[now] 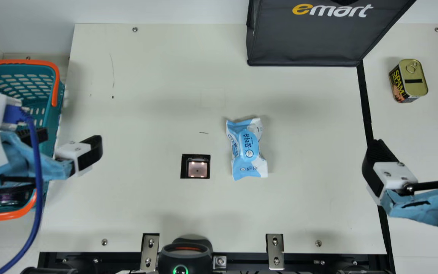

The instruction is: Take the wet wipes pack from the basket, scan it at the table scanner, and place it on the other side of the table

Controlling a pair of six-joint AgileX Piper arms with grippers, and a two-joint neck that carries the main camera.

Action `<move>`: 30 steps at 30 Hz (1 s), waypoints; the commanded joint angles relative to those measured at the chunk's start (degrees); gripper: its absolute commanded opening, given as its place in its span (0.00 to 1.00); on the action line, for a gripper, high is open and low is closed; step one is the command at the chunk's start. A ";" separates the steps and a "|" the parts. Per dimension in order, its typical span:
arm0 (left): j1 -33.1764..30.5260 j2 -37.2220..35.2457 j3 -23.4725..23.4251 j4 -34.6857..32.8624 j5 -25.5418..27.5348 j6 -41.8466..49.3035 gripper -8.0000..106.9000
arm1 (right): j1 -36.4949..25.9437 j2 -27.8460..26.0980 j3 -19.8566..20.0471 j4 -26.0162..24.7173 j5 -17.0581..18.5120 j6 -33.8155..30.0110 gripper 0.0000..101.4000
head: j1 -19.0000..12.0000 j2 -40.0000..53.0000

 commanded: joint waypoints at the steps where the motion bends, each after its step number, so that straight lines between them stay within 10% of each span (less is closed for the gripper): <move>1: 0.00 0.00 0.00 0.00 0.00 0.00 0.85 | 0.00 0.00 0.00 0.00 0.00 0.00 0.94 | -1.57 0.09; 16: 0.00 -0.26 -0.79 0.01 1.56 -0.02 0.85 | 4.08 2.64 1.84 1.00 0.18 -0.64 0.94 | -1.57 0.09; 30: 0.00 -0.26 -0.79 0.01 1.56 -0.02 0.85 | 5.30 9.94 8.69 13.96 0.30 -14.07 0.94 | -1.57 0.09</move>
